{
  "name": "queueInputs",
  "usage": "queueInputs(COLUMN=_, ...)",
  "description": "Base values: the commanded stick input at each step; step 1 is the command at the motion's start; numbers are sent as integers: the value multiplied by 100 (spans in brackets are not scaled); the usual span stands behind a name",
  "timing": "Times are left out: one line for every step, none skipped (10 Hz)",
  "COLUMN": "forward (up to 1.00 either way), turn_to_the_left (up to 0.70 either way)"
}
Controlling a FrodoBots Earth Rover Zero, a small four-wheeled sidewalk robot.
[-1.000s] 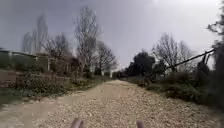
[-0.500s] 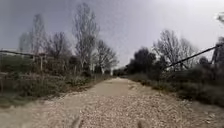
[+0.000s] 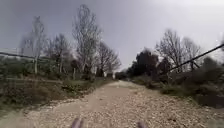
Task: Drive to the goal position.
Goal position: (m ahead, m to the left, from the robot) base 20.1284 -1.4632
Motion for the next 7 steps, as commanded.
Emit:
queueInputs(forward=85, turn_to_the_left=0)
queueInputs(forward=85, turn_to_the_left=0)
queueInputs(forward=85, turn_to_the_left=0)
queueInputs(forward=85, turn_to_the_left=0)
queueInputs(forward=85, turn_to_the_left=0)
queueInputs(forward=85, turn_to_the_left=0)
queueInputs(forward=85, turn_to_the_left=0)
